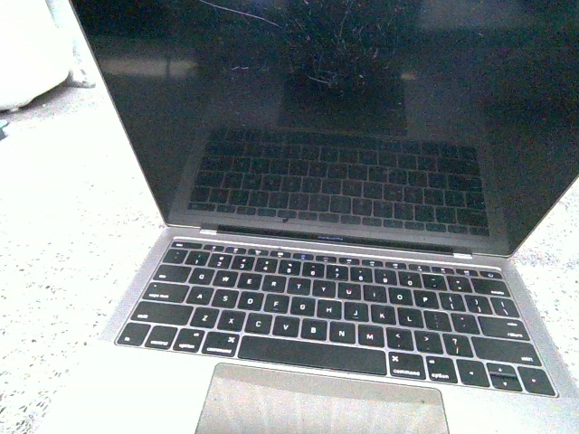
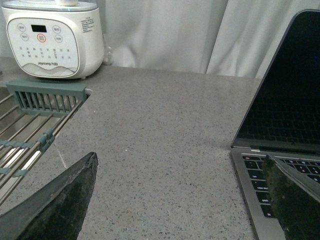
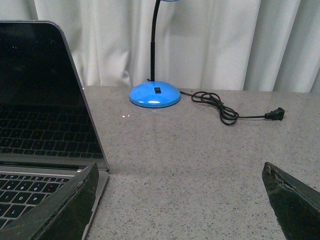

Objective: Close laptop

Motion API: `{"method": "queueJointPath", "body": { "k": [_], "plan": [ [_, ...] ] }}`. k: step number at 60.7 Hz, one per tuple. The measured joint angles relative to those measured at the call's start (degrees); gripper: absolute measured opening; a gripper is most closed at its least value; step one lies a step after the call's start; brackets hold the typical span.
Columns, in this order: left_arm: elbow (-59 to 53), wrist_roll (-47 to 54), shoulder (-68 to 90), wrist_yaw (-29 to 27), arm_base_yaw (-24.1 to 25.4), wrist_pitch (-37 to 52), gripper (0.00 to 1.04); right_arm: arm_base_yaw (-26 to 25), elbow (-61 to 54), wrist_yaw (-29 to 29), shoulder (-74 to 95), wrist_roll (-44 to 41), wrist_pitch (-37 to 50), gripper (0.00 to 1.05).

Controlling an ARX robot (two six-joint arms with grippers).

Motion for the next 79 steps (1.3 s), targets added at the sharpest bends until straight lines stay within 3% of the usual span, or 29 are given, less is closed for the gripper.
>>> {"method": "queueJointPath", "body": {
  "k": [79],
  "plan": [
    [0.0,0.0,0.0,0.0,0.0,0.0,0.98,0.0,0.0,0.0,0.0,0.0,0.0,0.96]
  ]
}}
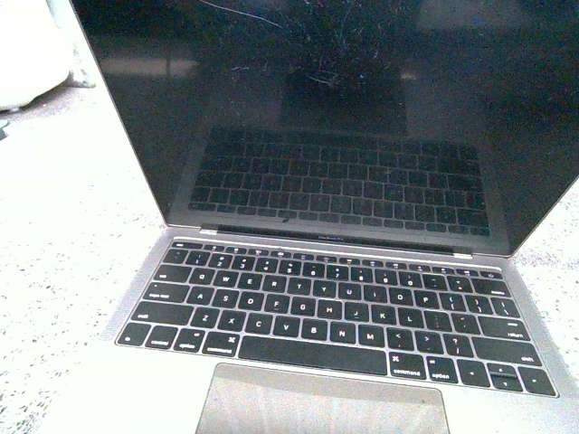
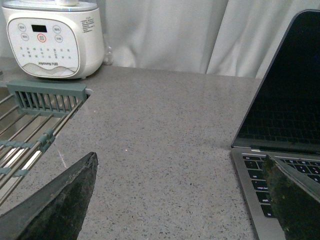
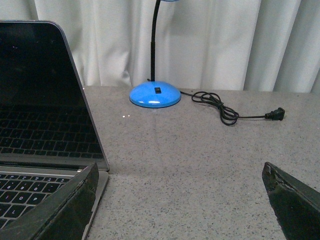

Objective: Close laptop

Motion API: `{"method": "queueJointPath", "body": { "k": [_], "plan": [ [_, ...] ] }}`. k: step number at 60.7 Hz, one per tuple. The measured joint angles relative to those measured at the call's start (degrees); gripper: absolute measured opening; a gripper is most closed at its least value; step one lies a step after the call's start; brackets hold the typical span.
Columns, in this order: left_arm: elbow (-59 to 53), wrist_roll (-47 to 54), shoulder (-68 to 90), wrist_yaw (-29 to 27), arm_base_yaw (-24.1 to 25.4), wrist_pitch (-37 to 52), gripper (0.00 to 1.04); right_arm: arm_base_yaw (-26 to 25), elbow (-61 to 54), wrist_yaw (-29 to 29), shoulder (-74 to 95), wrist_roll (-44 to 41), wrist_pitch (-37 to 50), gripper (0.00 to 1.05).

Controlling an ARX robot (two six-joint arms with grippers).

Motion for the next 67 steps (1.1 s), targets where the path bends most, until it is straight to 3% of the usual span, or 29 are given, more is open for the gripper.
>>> {"method": "queueJointPath", "body": {
  "k": [50,67],
  "plan": [
    [0.0,0.0,0.0,0.0,0.0,0.0,0.98,0.0,0.0,0.0,0.0,0.0,0.0,0.96],
    [0.0,0.1,0.0,0.0,0.0,0.0,0.51,0.0,0.0,0.0,0.0,0.1,0.0,0.5]
  ]
}}
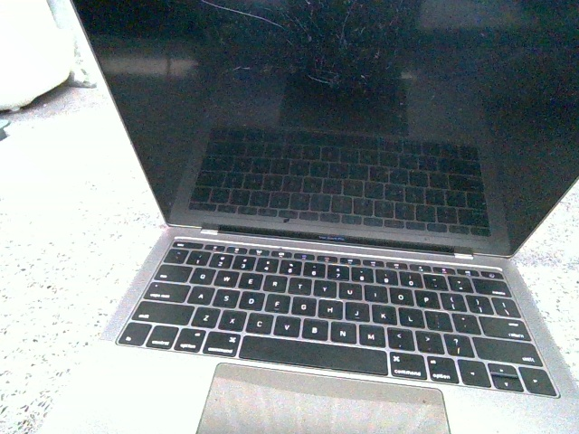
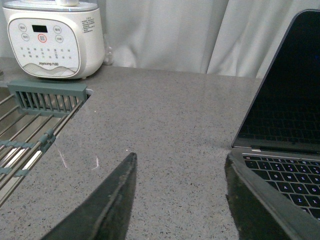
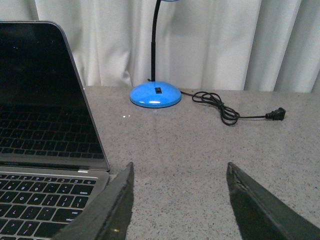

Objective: Close laptop

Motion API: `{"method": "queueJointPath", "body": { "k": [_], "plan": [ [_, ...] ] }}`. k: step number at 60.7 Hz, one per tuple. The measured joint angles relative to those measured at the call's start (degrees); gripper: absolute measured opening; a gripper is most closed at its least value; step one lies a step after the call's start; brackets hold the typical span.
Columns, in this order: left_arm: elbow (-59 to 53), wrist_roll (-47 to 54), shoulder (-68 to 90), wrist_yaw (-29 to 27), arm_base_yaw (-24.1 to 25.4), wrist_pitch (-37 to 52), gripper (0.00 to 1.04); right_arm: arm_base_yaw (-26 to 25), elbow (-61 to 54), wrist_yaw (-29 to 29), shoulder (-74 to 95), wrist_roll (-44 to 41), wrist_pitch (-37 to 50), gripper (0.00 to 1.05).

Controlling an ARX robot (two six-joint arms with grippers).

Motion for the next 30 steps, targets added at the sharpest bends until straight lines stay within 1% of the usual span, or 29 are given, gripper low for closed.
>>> {"method": "queueJointPath", "body": {
  "k": [6,8,10,11,13,15,17,18,19,20,21,22,23,24,25,26,30],
  "plan": [
    [0.0,0.0,0.0,0.0,0.0,0.0,0.35,0.0,0.0,0.0,0.0,0.0,0.0,0.35],
    [0.0,0.0,0.0,0.0,0.0,0.0,0.3,0.0,0.0,0.0,0.0,0.0,0.0,0.31],
    [0.0,0.0,0.0,0.0,0.0,0.0,0.24,0.0,0.0,0.0,0.0,0.0,0.0,0.24],
    [0.0,0.0,0.0,0.0,0.0,0.0,0.23,0.0,0.0,0.0,0.0,0.0,0.0,0.22],
    [0.0,0.0,0.0,0.0,0.0,0.0,0.14,0.0,0.0,0.0,0.0,0.0,0.0,0.13],
    [0.0,0.0,0.0,0.0,0.0,0.0,0.07,0.0,0.0,0.0,0.0,0.0,0.0,0.08],
    [0.0,-0.1,0.0,0.0,0.0,0.0,0.04,0.0,0.0,0.0,0.0,0.0,0.0,0.03],
    [0.0,-0.2,0.1,-0.1,0.0,-0.1,0.04,0.2,0.0,1.2,0.2,0.0,-0.1,0.01],
    [0.3,-1.6,0.6,-0.2,0.0,-1.4,0.04,1.3,0.2,4.7,0.9,1.0,-0.9,0.01],
    [1.0,-2.7,1.2,0.0,0.2,-3.1,0.04,3.1,0.6,10.1,2.1,2.3,-1.9,0.01],
    [2.6,-6.1,3.5,0.1,0.3,-7.8,0.04,5.0,0.8,15.6,3.4,3.7,-2.1,0.01],
    [3.1,-8.2,4.7,0.0,0.5,-9.9,0.04,7.9,1.1,23.5,4.8,5.0,-1.7,0.01],
    [3.3,-9.2,5.1,-0.1,0.5,-10.6,0.04,8.7,1.1,25.6,5.0,5.2,-1.5,0.01],
    [3.3,-11.0,5.7,-0.3,0.7,-11.7,0.04,10.3,1.1,29.8,5.6,5.4,-0.9,0.01],
    [3.3,-12.2,6.2,-0.2,0.8,-12.3,0.04,11.1,1.1,31.6,5.7,5.5,-0.5,0.01],
    [3.3,-13.2,6.3,-0.2,0.9,-12.5,0.04,12.4,1.1,34.9,6.2,5.6,0.2,0.01],
    [3.4,-16.1,6.6,0.0,1.3,-12.7,0.04,15.4,1.0,41.2,7.0,5.2,2.5,0.01]
  ]
}}
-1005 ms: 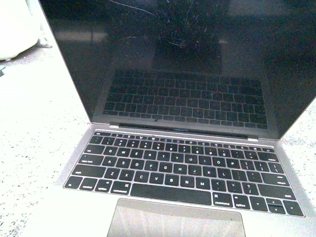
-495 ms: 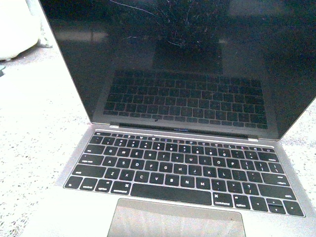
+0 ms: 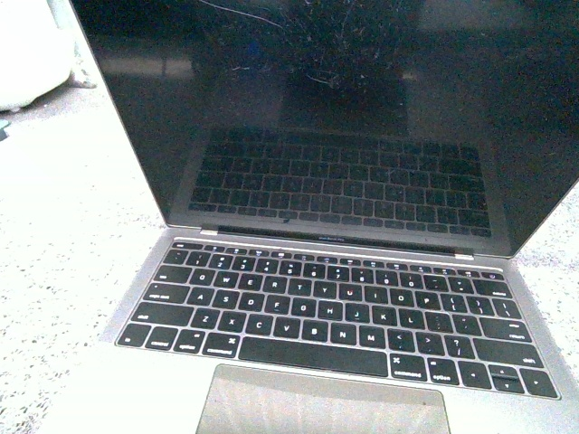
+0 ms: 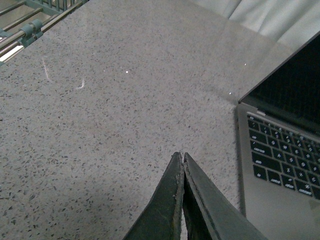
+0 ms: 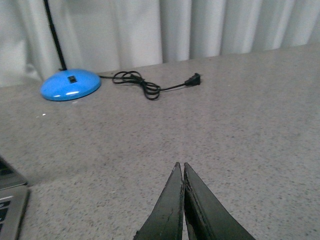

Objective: Close laptop

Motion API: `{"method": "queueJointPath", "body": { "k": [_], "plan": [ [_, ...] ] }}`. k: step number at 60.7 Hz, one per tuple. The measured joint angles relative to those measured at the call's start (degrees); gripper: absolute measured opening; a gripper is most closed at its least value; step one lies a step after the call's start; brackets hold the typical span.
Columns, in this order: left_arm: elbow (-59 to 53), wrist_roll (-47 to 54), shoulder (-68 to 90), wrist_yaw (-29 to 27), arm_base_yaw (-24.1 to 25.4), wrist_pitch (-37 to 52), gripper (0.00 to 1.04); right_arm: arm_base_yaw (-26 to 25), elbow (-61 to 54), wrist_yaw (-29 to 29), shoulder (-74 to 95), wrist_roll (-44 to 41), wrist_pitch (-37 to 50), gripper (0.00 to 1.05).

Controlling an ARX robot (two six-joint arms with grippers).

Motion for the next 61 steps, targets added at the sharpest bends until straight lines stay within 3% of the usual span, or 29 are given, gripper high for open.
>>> {"method": "queueJointPath", "body": {
  "k": [5,19,28,35,39,45,61],
  "plan": [
    [0.1,-2.1,-0.2,-0.2,-0.1,0.7,0.04,2.1,0.0,3.4,0.1,-0.9,2.2,0.01],
    [3.0,-2.8,0.8,-2.1,-3.9,3.2,0.04,9.7,3.1,6.0,4.0,-3.0,4.4,0.01],
    [7.0,-1.9,3.3,-8.3,-10.5,5.0,0.04,11.1,6.1,4.7,5.2,-6.4,5.7,0.01],
    [10.0,-1.1,6.1,-13.3,-18.5,6.8,0.04,11.2,8.3,3.0,6.3,-8.9,5.7,0.01],
    [11.4,-0.6,7.6,-13.9,-20.9,8.1,0.04,11.1,9.7,1.7,6.8,-9.9,5.7,0.01],
    [13.3,0.3,11.3,-13.7,-21.5,10.3,0.04,8.4,12.2,-3.2,8.8,-11.2,5.7,0.01],
    [15.5,4.6,21.1,-9.2,-17.7,17.2,0.04,-6.0,14.8,-22.5,19.8,-7.4,4.0,0.01]
  ]
}}
